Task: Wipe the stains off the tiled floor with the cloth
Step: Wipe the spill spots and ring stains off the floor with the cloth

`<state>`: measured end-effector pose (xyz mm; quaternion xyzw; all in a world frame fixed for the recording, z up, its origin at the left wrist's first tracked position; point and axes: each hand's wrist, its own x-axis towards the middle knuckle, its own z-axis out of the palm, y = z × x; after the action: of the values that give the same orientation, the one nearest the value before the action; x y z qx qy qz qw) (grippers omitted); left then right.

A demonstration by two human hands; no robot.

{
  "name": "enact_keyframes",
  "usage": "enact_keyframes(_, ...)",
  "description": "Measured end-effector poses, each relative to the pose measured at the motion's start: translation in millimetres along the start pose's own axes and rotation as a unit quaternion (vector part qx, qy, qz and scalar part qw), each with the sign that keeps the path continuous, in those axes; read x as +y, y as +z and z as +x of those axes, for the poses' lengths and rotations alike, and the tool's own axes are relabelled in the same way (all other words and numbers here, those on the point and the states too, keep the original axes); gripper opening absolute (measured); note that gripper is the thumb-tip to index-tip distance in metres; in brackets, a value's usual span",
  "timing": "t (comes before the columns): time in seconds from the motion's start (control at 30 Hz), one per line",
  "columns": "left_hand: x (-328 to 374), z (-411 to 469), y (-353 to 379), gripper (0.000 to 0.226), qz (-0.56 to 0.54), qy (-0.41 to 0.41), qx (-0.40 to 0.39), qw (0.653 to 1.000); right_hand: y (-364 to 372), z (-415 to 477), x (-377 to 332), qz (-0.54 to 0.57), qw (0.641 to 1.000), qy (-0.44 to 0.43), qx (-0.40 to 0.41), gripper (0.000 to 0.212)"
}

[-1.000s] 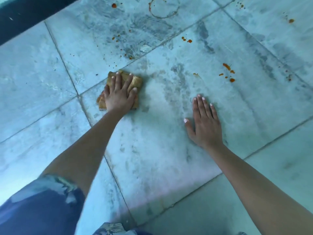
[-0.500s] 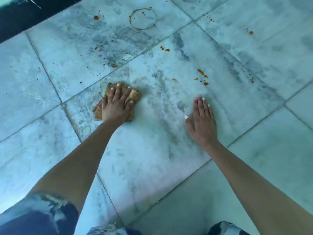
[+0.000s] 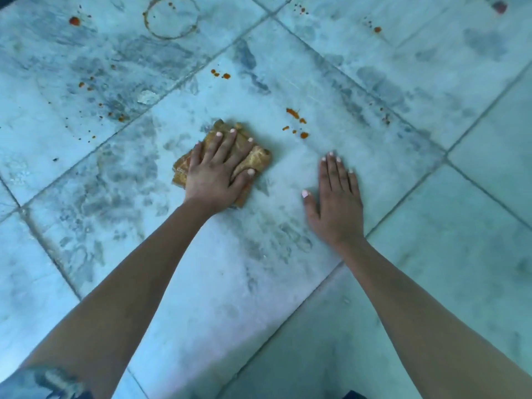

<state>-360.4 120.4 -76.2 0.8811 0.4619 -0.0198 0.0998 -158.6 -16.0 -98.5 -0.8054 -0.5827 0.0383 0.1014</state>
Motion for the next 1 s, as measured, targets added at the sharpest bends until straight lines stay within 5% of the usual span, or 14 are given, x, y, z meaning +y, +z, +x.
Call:
enact_keyframes(0.17, 9, 67, -13, 0.065, -0.055, -0.144, 0.003, 0.988, 2, 1, -1, -0.005, 1.0, 0.001, -0.007, 0.071)
enact_keyframes(0.23, 39, 66, -11, 0.07, -0.06, -0.111, -0.009, 0.992, 0, 2, -1, -0.003, 1.0, 0.003, -0.006, 0.071)
enact_keyframes(0.4, 38, -23, 2, 0.072, -0.03, 0.126, -0.044, 0.991, -3, 0, -1, 0.009, 1.0, 0.001, 0.004, 0.07)
enact_keyframes(0.63, -4, 39, -25, 0.053, -0.049, -0.112, -0.042, 0.992, -4, 1, -2, 0.019, 1.0, 0.007, -0.014, 0.072)
enact_keyframes(0.83, 59, 33, -20, 0.054, -0.009, 0.011, -0.125, 0.992, -8, 1, -2, 0.02, 0.999, 0.008, -0.033, 0.075)
enact_keyframes(0.93, 36, -13, -17, 0.065, 0.053, 0.088, -0.149, 0.984, -11, 1, -1, 0.021, 0.999, 0.009, -0.046, 0.075)
enact_keyframes(1.0, 8, -21, -22, 0.078, 0.062, 0.053, -0.152, 0.985, -13, 1, -3, 0.026, 0.998, 0.01, -0.056, 0.075)
